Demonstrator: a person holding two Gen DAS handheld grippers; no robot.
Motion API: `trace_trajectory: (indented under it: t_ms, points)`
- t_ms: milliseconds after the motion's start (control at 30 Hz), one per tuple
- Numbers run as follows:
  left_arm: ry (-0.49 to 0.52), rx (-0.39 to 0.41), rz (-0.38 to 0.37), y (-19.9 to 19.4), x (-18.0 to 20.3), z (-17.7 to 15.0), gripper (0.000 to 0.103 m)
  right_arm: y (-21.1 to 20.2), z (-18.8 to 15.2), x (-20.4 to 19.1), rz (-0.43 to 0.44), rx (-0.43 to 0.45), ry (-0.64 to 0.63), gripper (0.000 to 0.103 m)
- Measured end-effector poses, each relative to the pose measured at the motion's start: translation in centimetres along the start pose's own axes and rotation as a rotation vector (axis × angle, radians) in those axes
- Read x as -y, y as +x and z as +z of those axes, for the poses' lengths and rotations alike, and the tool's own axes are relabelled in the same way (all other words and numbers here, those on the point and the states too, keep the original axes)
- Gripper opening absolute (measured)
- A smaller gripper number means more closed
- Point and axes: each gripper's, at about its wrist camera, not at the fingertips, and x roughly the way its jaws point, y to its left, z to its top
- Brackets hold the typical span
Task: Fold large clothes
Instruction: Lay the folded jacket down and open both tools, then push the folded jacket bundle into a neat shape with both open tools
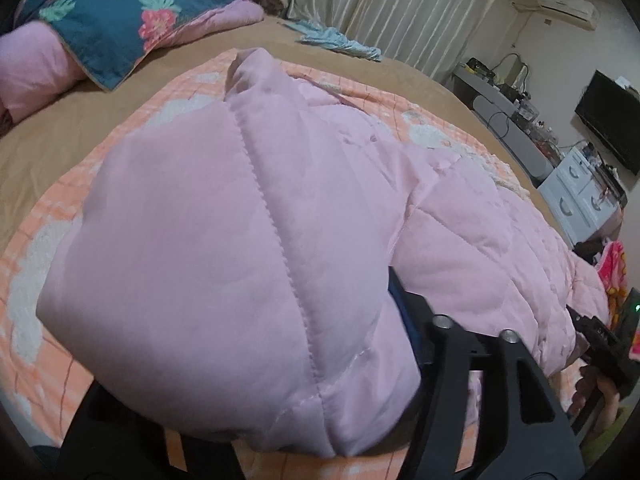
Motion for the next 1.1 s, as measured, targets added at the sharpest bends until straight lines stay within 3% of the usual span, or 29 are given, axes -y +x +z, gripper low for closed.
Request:
trace_trajectory:
  t_ms: [100, 233, 500, 733, 1100]
  points:
    - [-0.011, -0.017, 0.004, -0.8, -0.5, -0.2, 0.079, -0.8, -0.3, 0.0, -0.013, -0.012, 0.007, 0.09]
    - [0.002, -0.016, 0.025, -2.6, -0.8, -0.6, 0.094, -2.3, -0.8, -0.1, -0.03, -0.006, -0.002, 0.096]
    - [0.016, 0.013, 0.069, -6.2, -1.1, -1.1, 0.094, -6.6, -2.2, -0.4, -0.052, 0.058, -0.058, 0.099]
    - [0.044, 0.115, 0.106, -10.3, 0.1, -0.7, 0.094, -10.7, -2.7, -2.6, -0.074, 0.158, -0.191, 0.099]
    - [0.097, 0.173, 0.061, -13.1, 3.8, -1.5, 0.094, -15.3, -4.6, -7.6, -0.033, 0.265, -0.35, 0.099]
